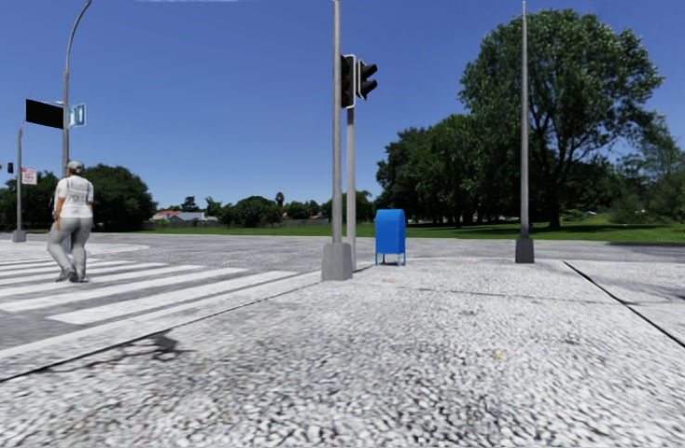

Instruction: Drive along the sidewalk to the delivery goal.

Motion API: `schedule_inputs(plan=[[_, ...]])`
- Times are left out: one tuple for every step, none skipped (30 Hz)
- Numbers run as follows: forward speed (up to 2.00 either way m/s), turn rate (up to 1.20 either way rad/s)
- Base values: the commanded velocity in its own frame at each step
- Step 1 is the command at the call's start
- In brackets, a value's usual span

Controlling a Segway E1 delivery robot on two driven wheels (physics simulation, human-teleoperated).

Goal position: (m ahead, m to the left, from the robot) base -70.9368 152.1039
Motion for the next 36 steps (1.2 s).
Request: schedule_inputs(plan=[[1.47, 0.34], [1.48, 0.34], [1.49, 0.34], [1.5, 0.34], [1.52, 0.34], [1.53, 0.34], [1.53, 0.34], [1.53, 0.34], [1.53, 0.34], [1.53, 0.34], [1.53, 0.34], [1.53, 0.35], [1.53, 0.35], [1.53, 0.37], [1.54, 0.38], [1.54, 0.39], [1.54, 0.39], [1.54, 0.39], [1.54, 0.4], [1.54, 0.4], [1.55, 0.41], [1.55, 0.41], [1.55, 0.41], [1.56, 0.41], [1.56, 0.41], [1.56, 0.41], [1.56, 0.41], [1.56, 0.41], [1.56, 0.41], [1.56, 0.41], [1.56, 0.41], [1.57, 0.41], [1.57, 0.41], [1.57, 0.41], [1.57, 0.41], [1.57, 0.41]])
